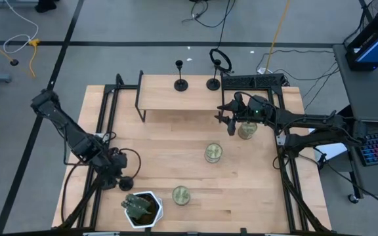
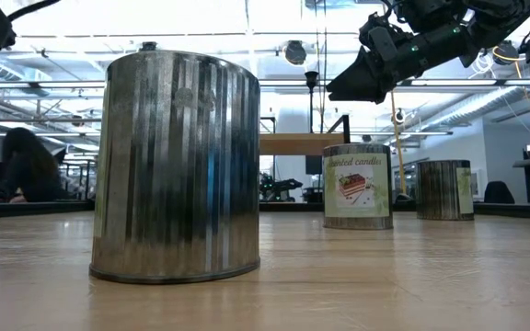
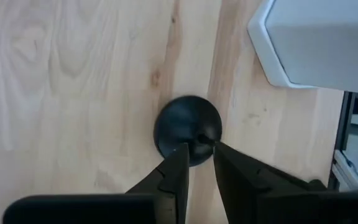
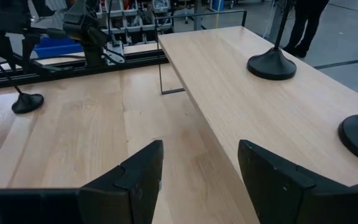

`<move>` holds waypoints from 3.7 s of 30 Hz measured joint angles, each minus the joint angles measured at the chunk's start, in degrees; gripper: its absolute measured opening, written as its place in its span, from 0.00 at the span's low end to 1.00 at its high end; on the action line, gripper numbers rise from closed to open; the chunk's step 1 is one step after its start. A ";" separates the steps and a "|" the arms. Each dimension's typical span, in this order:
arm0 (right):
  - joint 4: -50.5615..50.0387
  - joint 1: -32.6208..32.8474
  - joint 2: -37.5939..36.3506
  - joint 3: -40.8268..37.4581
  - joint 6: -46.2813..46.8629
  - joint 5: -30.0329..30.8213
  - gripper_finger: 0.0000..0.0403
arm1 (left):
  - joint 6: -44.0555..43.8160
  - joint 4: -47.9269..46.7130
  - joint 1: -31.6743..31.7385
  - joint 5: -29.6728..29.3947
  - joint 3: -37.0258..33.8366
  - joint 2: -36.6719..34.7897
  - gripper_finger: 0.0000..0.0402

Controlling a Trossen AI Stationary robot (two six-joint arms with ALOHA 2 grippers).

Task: Pick & Place candle stick holders
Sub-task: Put the candle holder on the shelf

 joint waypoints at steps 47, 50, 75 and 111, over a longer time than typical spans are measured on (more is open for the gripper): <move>0.29 0.00 0.00 -0.01 0.21 0.00 0.50 | 1.87 10.71 -14.67 -22.30 -0.03 12.27 0.05; 1.32 0.00 0.00 -0.01 0.21 0.02 0.50 | 1.84 11.04 -12.04 -23.43 0.71 12.21 0.04; 3.87 0.00 -0.02 -0.01 0.23 0.07 0.50 | 53.44 -4.37 39.55 -28.49 37.86 12.65 0.04; 2.95 -0.02 0.00 -0.01 -0.46 0.11 0.50 | 63.23 9.66 90.52 -1.45 38.27 27.70 0.06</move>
